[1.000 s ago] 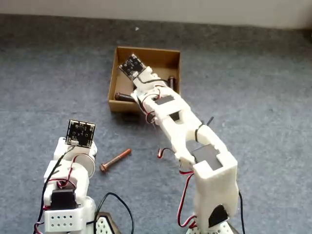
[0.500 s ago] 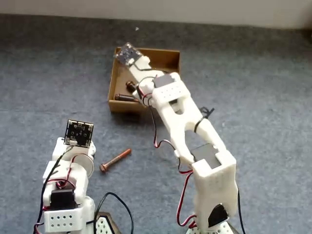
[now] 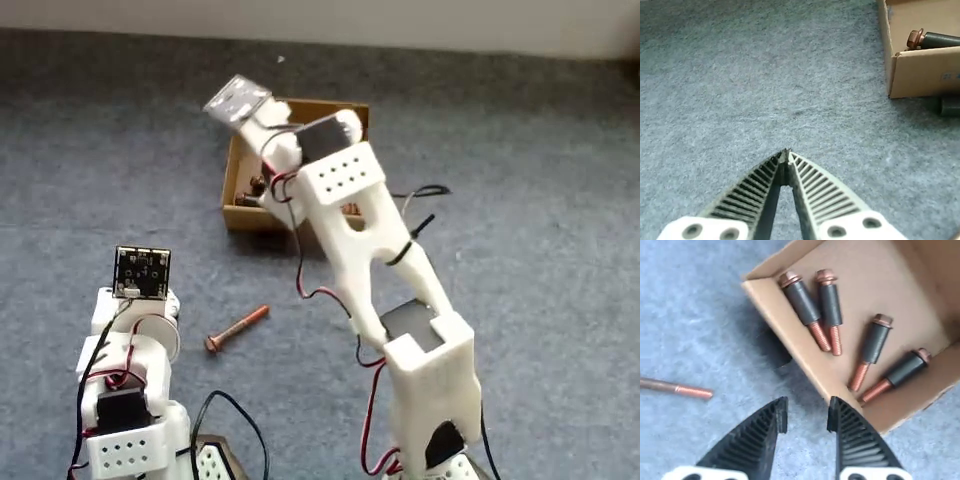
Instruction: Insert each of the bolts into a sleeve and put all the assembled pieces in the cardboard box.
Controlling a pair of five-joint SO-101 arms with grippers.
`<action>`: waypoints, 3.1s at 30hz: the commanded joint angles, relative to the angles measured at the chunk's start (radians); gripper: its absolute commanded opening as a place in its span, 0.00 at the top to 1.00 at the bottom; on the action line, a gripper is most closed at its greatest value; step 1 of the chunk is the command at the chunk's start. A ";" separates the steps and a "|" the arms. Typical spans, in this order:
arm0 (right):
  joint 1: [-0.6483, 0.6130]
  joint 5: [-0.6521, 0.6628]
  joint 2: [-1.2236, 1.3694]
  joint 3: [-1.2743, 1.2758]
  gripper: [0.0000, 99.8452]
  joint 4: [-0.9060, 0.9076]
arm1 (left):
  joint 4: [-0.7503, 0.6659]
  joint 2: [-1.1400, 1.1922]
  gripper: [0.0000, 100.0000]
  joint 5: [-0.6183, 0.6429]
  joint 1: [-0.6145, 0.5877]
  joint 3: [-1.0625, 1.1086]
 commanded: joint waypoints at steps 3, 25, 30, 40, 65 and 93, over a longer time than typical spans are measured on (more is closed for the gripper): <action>-0.079 0.008 0.012 -0.016 0.88 0.028 | -0.012 -0.010 0.98 -0.008 -0.012 -0.012; -0.120 0.068 0.249 0.025 0.87 -0.174 | 0.041 -0.008 0.98 0.069 -0.237 -0.097; -0.087 0.104 0.282 0.025 0.81 -0.225 | 0.041 -0.008 0.98 0.069 -0.236 -0.097; -0.016 0.158 0.384 0.025 0.82 -0.226 | 0.041 -0.008 0.98 0.068 -0.205 -0.088; -0.001 0.242 0.476 0.025 0.93 -0.131 | 0.040 -0.008 0.98 0.068 -0.205 -0.088; 0.016 -0.026 -0.329 0.257 1.00 0.137 | 0.038 -0.008 0.98 0.069 -0.166 -0.087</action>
